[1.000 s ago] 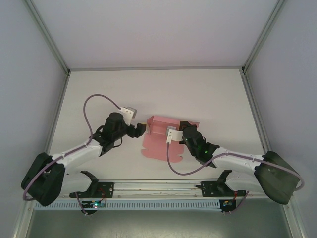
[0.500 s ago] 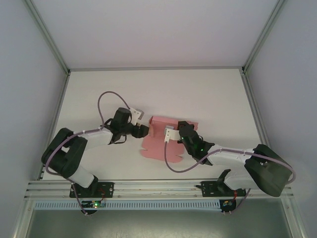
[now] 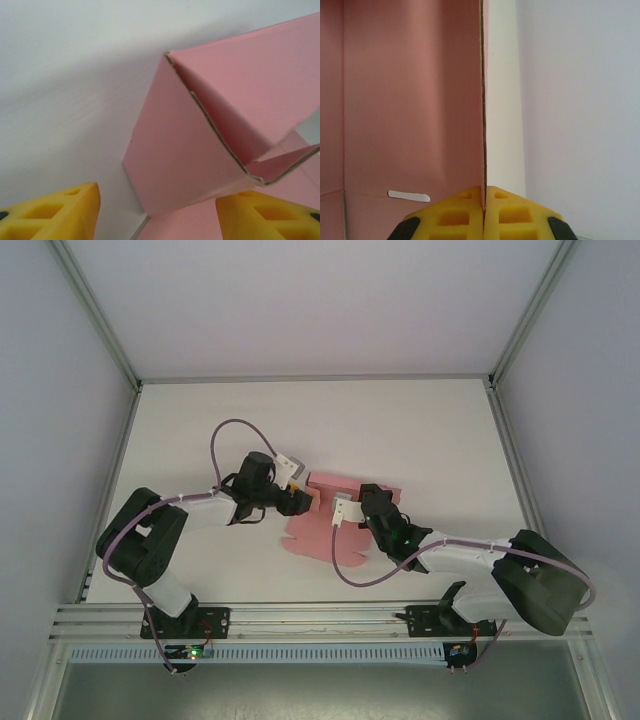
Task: Assemble paper box
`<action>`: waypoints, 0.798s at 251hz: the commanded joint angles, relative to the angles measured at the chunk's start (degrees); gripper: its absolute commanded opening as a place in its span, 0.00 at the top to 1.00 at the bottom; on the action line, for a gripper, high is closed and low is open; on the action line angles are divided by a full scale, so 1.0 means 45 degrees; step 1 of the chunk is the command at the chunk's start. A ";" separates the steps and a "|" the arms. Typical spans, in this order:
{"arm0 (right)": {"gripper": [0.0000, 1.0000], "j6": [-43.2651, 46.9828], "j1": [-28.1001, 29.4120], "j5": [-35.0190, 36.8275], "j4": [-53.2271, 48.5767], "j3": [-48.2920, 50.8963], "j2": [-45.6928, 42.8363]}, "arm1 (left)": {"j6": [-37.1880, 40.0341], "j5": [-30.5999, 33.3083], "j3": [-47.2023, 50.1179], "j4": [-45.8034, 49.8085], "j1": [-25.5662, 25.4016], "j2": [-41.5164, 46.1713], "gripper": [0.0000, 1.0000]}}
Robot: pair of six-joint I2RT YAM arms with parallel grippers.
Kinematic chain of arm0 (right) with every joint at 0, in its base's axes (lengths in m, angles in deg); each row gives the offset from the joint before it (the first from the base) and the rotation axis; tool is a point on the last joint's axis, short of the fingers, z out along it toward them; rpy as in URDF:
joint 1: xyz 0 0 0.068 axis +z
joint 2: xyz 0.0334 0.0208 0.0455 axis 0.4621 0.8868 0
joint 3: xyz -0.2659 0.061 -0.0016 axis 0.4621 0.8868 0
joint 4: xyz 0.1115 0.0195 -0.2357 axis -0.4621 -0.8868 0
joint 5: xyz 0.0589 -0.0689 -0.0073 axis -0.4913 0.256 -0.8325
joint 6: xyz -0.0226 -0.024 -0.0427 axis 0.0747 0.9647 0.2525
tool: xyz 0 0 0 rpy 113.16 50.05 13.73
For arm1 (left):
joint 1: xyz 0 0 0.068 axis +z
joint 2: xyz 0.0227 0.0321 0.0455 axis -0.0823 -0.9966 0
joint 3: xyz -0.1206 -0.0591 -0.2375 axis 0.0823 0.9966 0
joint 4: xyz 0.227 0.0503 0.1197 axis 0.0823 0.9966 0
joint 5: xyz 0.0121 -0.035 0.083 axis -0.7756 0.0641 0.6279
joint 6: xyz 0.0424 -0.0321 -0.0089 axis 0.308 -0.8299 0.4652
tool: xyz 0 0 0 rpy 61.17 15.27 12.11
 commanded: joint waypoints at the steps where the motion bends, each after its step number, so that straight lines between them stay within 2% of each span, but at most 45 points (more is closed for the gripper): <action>1: 1.00 -0.0357 0.0248 -0.0275 -0.0272 -0.0098 0.0265 | -0.0225 0.2063 -0.0321 -0.1009 -0.0339 -0.0317 0.41; 46: 1.00 -0.0462 0.0395 -0.0402 -0.0301 -0.0107 0.0505 | -0.0546 0.3436 -0.0237 -0.2219 -0.0788 -0.0745 0.44; 73: 1.00 -0.0645 0.0471 -0.0667 -0.0393 -0.0136 0.0670 | -0.0819 0.3710 -0.0305 -0.2892 -0.0907 -0.1134 0.45; 143: 1.00 -0.0832 0.0570 -0.0493 -0.0408 -0.0079 0.0784 | -0.1153 0.4964 -0.0546 -0.2752 -0.0946 -0.1566 0.59; 178: 1.00 -0.0913 0.0578 -0.0418 -0.0463 0.0019 0.0621 | -0.1714 0.6514 -0.0623 -0.2430 -0.0957 -0.1702 0.76; 200: 1.00 -0.1005 0.0594 -0.0333 -0.0620 0.0088 0.0561 | -0.2086 0.7545 -0.0876 -0.1797 -0.0959 -0.1906 0.76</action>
